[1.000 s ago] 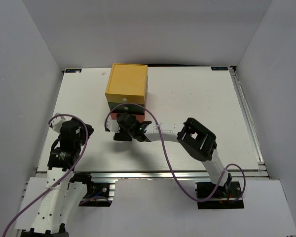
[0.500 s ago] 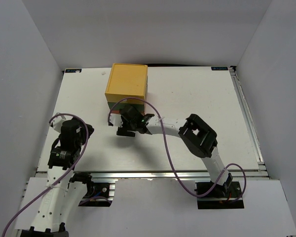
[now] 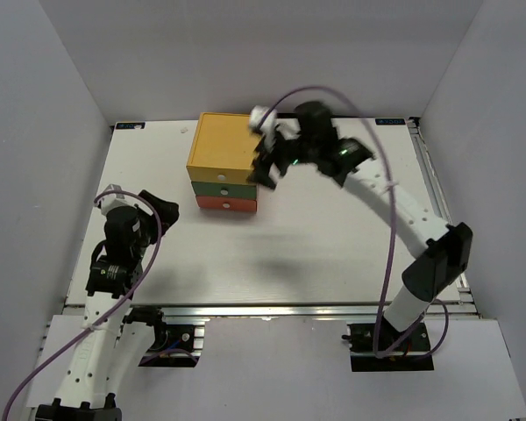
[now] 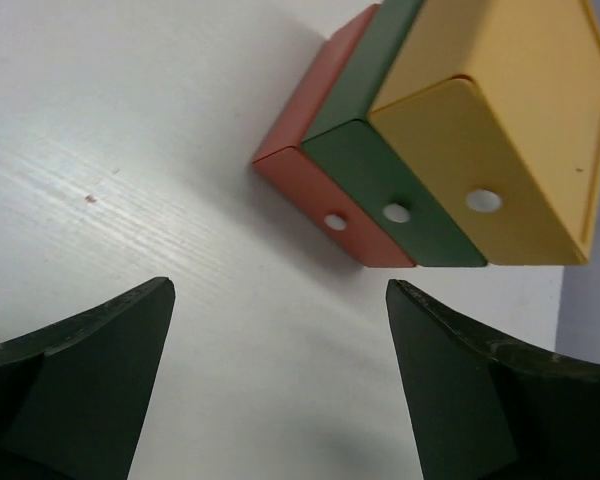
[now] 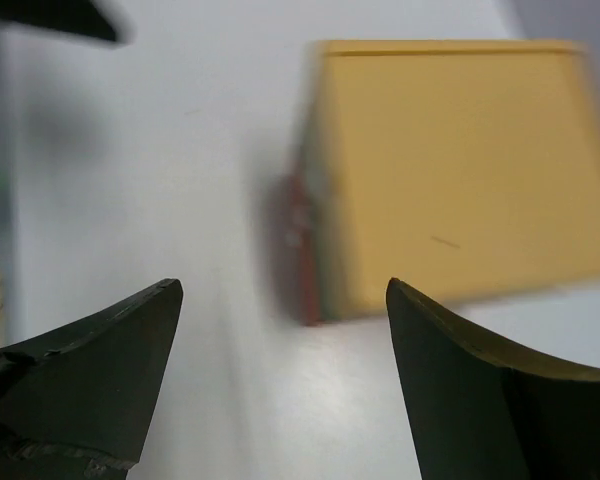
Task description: Sort the tools into containers
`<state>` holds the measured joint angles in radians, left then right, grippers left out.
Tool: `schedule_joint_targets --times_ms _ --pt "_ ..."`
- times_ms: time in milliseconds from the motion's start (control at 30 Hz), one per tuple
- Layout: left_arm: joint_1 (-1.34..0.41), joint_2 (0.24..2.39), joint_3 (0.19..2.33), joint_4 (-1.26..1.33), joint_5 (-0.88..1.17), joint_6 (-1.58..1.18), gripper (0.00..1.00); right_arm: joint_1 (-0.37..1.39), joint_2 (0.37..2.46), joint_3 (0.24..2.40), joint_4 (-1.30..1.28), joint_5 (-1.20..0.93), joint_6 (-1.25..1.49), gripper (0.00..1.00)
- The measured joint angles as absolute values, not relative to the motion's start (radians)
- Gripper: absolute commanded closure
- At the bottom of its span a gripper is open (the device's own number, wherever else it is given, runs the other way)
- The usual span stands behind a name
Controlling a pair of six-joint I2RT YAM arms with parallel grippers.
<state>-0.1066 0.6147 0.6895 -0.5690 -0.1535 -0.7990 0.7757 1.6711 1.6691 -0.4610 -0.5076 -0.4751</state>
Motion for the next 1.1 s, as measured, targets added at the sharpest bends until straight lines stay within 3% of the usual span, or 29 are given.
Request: schedule_joint_targets --times_ms 267,600,867,1100 --pt "-0.107 0.678 0.764 -0.455 -0.036 -0.748 0.02 0.332 1.651 1.835 -0.519 -0.428 -0.252 0.11" --pt "-0.107 0.722 0.903 -0.411 0.067 -0.718 0.02 -0.054 1.469 1.632 -0.611 -0.328 -0.109 0.11" --pt "-0.107 0.722 0.925 -0.397 0.12 -0.71 0.02 -0.089 1.18 1.381 -0.6 -0.263 -0.087 0.11" --pt "-0.107 0.677 0.916 -0.38 0.146 -0.71 0.02 -0.089 1.043 1.302 -0.605 -0.245 -0.086 0.11"
